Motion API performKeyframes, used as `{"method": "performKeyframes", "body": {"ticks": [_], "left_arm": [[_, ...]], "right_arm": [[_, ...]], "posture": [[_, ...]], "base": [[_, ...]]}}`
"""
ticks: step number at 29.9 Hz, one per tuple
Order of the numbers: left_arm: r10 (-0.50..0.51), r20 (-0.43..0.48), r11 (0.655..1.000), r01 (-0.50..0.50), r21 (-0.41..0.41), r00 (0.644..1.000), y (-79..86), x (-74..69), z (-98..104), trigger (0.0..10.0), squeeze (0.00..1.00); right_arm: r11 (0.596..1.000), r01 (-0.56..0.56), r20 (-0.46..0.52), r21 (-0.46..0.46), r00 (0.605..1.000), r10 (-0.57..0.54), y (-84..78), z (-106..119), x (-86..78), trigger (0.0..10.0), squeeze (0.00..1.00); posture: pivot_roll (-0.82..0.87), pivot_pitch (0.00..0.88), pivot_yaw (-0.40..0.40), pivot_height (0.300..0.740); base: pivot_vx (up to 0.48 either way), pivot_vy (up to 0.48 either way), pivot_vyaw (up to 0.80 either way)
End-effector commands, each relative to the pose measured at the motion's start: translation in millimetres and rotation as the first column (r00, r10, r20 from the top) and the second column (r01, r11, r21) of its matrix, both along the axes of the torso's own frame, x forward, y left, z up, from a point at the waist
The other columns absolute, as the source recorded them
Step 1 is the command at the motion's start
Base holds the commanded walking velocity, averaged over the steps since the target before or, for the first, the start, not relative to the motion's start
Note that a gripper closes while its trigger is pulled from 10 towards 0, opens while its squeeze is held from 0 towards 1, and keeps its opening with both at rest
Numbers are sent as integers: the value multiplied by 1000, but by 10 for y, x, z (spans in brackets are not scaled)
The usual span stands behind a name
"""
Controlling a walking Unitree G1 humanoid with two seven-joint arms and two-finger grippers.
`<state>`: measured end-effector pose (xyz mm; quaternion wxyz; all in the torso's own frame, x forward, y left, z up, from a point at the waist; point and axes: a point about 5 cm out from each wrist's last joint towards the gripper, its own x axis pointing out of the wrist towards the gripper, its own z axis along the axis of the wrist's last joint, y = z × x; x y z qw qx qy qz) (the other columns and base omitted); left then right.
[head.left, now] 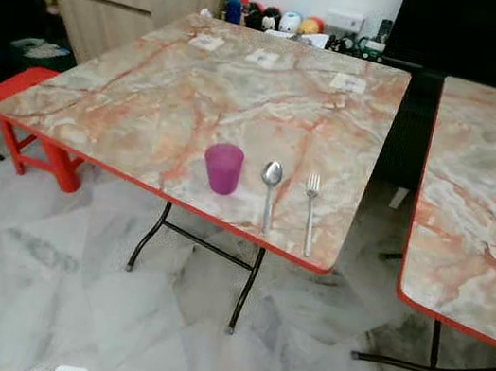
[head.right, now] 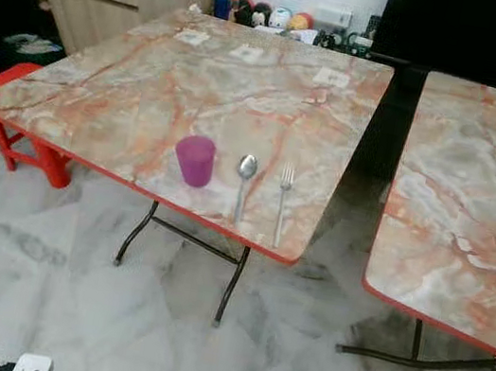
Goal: Setting the table
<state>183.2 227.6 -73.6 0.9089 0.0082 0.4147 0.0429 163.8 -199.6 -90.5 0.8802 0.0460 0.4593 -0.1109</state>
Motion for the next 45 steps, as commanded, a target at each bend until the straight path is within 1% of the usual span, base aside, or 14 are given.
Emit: {"method": "performKeyframes", "body": {"ticks": [1,13,20,35,45], "left_arm": [[20,-47,1000,-20,2,999,48,-129,-56,10000,0],[17,-47,1000,-17,4,999,47,-131,-57,10000,0],[12,-41,1000,-12,-4,999,40,-126,-54,10000,0],[8,-42,1000,-9,-26,999,27,-125,-56,10000,0],[7,-42,999,-9,-33,999,22,-122,-57,10000,0]], "right_arm": [[1000,-3,-14,22,1000,3,76,-24,-27,10000,0],[1000,-5,-15,20,1000,5,65,-27,-39,10000,0],[1000,-4,-12,17,1000,5,37,-25,-46,10000,0],[1000,-5,-5,19,1000,5,51,-21,-32,10000,0],[1000,-6,-6,14,1000,6,59,-18,-22,10000,0]], "posture": [[8,93,8,740],[8,89,8,740],[7,89,6,740],[8,94,5,740],[9,99,4,740]], "base": [[0,356,0],[0,353,0],[0,0,0],[0,0,0],[284,0,0]]}}
